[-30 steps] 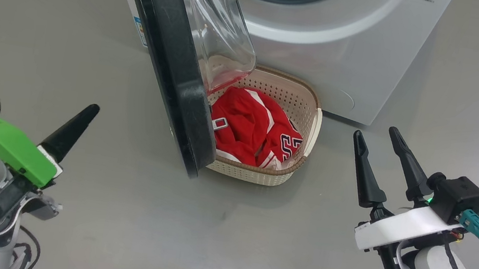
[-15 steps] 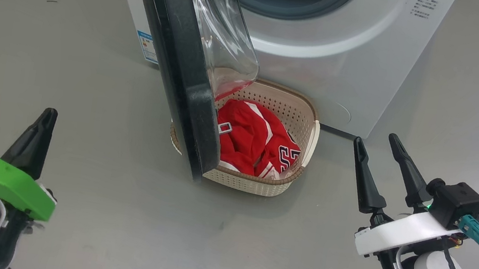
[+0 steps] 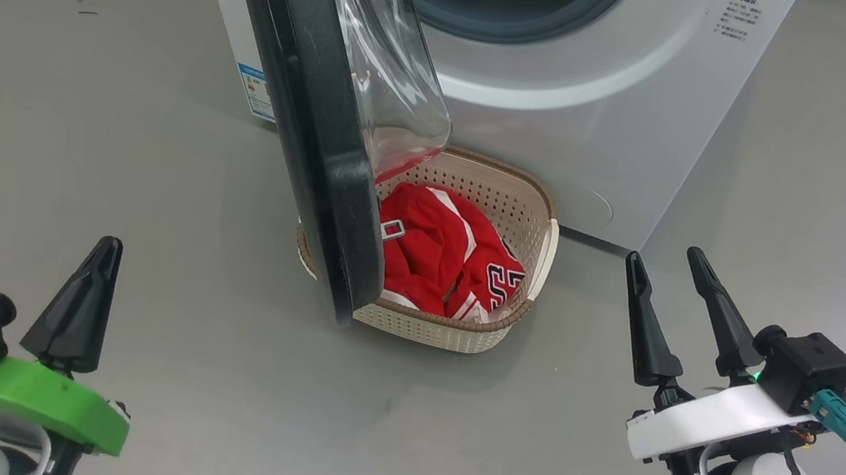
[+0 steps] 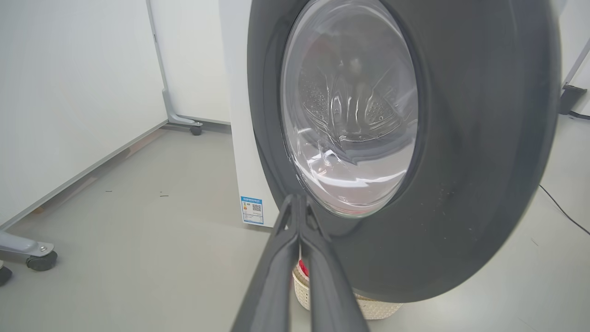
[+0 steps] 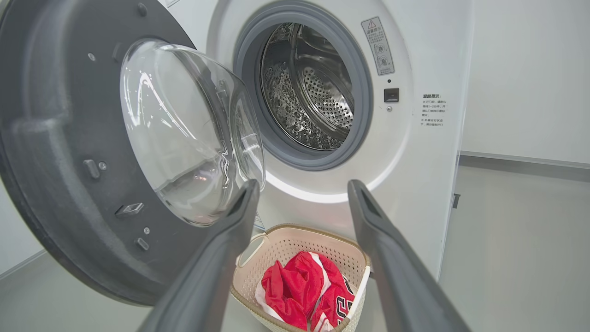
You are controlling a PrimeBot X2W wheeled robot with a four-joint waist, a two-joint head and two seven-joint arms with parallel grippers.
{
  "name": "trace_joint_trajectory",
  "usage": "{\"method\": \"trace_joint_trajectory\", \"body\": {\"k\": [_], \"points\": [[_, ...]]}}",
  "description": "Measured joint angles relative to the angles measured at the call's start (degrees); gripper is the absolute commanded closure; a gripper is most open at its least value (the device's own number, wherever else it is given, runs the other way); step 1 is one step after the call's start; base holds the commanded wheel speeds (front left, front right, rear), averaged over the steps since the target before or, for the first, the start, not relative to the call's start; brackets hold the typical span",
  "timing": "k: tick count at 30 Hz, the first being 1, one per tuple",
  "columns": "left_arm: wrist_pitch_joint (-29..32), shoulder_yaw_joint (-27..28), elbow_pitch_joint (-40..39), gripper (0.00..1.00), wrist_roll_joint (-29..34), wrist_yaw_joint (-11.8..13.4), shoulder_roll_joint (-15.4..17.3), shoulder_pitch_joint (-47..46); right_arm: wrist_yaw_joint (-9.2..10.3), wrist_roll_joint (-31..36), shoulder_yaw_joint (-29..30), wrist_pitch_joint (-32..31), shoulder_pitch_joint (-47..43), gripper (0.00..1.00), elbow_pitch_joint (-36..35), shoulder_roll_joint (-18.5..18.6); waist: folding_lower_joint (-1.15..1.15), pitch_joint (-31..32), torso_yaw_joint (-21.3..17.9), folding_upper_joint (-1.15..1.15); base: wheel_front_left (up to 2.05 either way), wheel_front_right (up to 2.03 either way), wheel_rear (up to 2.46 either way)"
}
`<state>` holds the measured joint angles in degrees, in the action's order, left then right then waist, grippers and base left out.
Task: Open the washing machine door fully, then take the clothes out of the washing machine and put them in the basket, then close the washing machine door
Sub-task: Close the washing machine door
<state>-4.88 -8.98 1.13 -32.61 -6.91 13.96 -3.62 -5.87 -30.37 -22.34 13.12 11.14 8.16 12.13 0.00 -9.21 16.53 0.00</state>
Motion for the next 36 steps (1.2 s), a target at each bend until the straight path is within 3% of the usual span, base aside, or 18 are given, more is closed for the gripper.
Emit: {"method": "trace_joint_trajectory", "body": {"k": [11,13,36], "points": [[-7.2,-0.8,2.1,1.0,3.5,0.0,-2.0,1.3,0.04,-0.4,0.1,0.3,-0.2,0.0,0.0,-0.3,0.0,0.5,0.0,0.0,0.0,0.0,0.0],[-7.8,-0.8,2.2,0.02,4.1,0.1,-2.1,1.3,0.04,-0.4,0.1,0.3,-0.2,0.0,0.0,-0.4,0.0,0.6,0.0,0.0,0.0,0.0,0.0],[-8.9,-0.8,5.2,0.0,5.7,0.2,-3.1,1.3,0.03,-0.4,-0.3,0.3,-1.0,0.0,0.1,-0.6,0.0,1.4,-0.2,0.0,0.0,0.0,0.0]]}}
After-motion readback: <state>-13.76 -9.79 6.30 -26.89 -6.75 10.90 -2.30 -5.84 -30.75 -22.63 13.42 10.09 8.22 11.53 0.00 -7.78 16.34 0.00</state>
